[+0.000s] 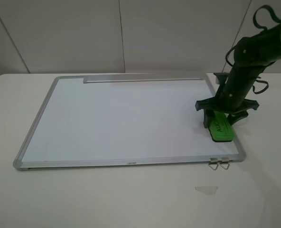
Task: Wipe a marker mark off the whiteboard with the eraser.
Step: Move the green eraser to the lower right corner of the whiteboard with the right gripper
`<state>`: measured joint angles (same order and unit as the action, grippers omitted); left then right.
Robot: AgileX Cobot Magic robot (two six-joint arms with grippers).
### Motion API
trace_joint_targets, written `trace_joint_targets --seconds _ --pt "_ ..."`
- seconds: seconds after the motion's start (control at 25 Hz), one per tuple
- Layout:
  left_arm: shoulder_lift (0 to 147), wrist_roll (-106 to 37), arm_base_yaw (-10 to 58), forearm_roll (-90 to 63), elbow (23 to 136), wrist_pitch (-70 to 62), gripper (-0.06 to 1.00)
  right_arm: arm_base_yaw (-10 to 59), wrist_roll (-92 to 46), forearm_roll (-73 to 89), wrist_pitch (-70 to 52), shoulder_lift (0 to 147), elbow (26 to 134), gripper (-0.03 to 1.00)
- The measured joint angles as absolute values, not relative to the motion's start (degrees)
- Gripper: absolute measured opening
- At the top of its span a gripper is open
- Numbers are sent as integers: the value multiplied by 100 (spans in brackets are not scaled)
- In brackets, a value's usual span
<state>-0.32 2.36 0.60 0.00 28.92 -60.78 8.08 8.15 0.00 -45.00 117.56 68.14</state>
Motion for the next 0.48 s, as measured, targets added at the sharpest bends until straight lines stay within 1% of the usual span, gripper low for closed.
trace_joint_targets --seconds 0.12,0.32,0.48 --pt "-32 236 60 0 2892 -6078 69 827 776 0 -4617 11678 6783 80" --pt "-32 236 60 0 2892 -6078 69 827 754 0 -4994 11251 6763 82" --pt "-32 236 60 0 2892 -6078 69 827 754 0 -5612 10581 6763 82"
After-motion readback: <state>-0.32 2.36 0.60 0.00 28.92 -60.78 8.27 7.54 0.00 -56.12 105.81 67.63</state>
